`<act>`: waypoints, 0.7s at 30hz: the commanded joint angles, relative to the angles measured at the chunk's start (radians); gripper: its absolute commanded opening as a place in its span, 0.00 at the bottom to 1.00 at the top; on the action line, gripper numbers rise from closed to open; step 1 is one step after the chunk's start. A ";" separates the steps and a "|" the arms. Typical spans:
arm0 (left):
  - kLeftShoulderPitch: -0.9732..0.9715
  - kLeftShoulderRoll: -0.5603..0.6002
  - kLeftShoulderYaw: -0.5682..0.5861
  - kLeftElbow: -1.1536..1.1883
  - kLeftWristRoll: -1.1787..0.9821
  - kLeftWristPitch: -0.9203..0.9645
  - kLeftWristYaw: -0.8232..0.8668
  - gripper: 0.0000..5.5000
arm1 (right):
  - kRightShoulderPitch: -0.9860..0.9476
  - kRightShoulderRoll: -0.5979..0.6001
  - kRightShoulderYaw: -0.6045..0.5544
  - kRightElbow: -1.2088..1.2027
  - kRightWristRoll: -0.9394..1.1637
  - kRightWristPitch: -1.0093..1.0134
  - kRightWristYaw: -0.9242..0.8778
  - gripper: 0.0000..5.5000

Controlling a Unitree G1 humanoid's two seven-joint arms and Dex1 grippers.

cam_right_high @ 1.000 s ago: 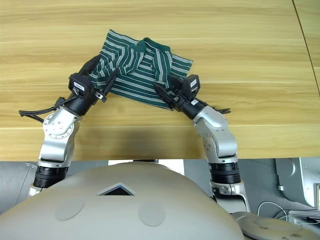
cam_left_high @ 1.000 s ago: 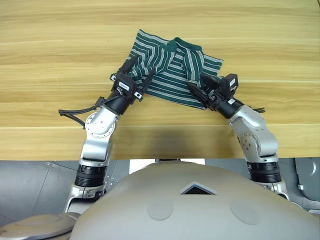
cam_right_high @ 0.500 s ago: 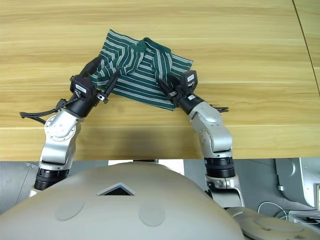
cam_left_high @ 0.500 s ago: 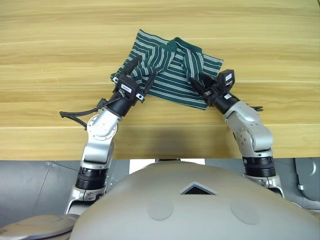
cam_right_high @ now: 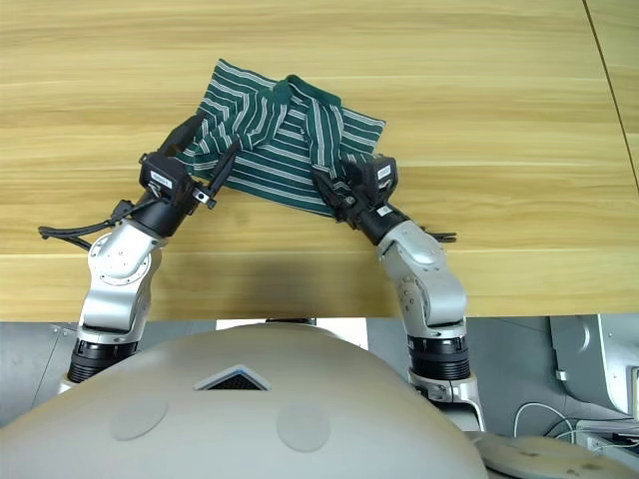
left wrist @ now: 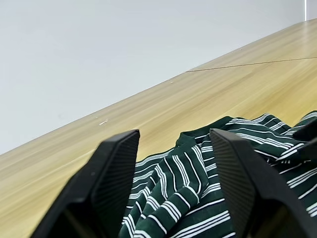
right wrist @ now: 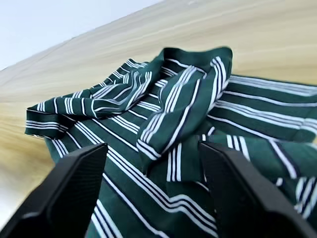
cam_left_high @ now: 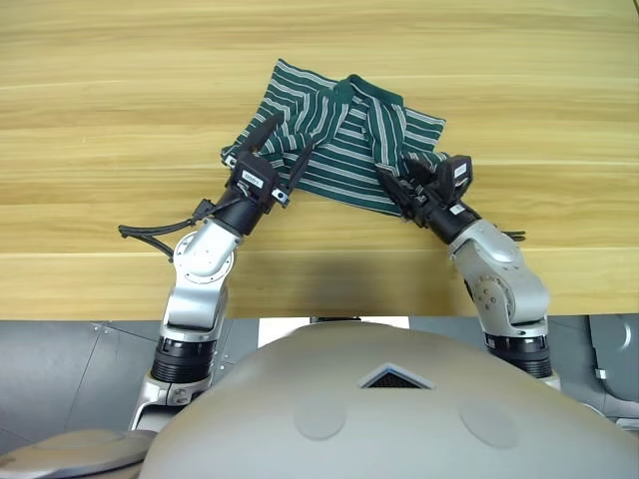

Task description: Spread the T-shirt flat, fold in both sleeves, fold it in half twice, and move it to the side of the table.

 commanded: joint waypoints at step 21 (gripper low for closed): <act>0.012 0.010 -0.002 -0.025 -0.007 0.014 -0.001 0.45 | -0.128 0.033 0.005 0.143 -0.020 0.012 -0.011 0.26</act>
